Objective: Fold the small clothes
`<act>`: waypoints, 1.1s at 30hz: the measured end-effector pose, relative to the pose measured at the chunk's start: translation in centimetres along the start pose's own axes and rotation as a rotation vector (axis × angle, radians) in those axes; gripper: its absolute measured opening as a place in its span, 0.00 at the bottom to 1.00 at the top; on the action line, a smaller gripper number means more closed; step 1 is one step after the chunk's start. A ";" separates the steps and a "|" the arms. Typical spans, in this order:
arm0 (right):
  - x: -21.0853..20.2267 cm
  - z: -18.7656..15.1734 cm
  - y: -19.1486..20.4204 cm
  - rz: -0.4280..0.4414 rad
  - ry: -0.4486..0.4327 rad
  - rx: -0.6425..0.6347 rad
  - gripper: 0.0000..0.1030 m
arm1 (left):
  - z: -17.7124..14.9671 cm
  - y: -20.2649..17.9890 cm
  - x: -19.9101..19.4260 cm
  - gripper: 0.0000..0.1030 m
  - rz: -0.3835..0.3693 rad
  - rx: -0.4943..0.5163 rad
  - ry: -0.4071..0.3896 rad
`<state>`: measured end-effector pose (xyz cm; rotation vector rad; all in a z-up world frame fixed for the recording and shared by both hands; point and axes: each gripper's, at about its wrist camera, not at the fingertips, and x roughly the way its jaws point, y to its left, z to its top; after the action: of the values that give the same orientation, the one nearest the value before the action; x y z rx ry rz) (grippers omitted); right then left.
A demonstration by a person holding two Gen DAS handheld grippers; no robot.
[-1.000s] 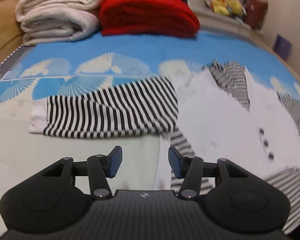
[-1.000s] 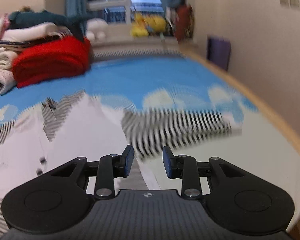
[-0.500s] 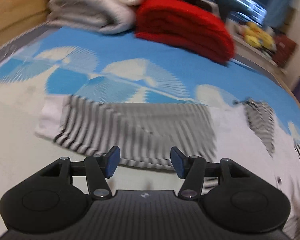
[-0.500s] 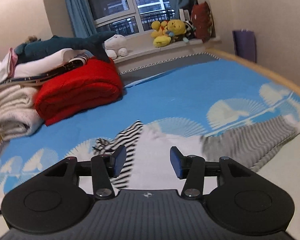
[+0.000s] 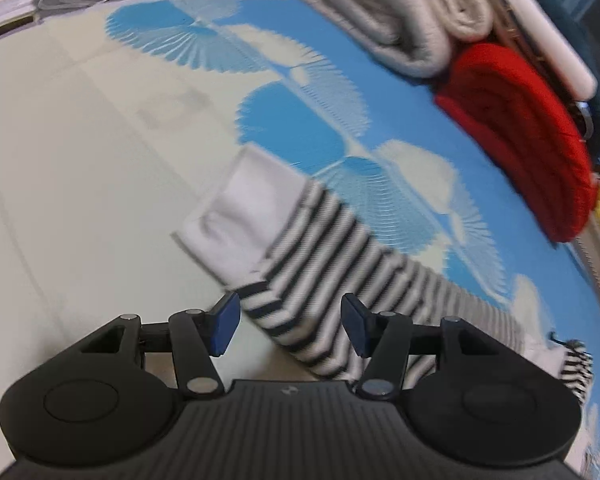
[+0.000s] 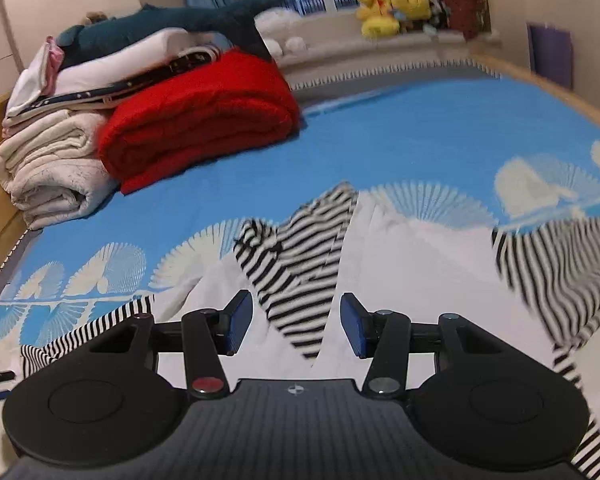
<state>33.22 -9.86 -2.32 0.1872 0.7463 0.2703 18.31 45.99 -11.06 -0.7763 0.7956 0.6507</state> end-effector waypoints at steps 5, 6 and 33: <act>0.9 -0.6 0.4 -0.020 0.020 -0.028 0.49 | -0.1 0.6 2.0 0.59 0.040 -0.020 0.017; 0.9 -0.7 0.5 -0.022 0.025 -0.029 0.49 | -0.1 0.4 2.0 0.59 0.045 -0.011 0.008; 1.7 -2.1 2.0 0.037 0.077 -0.100 0.07 | -3.1 -18.4 -10.4 0.07 -0.080 0.411 -0.284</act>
<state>32.66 -7.25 -4.37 0.0963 0.8038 0.3510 25.35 31.04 2.49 -0.3297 0.6063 0.4894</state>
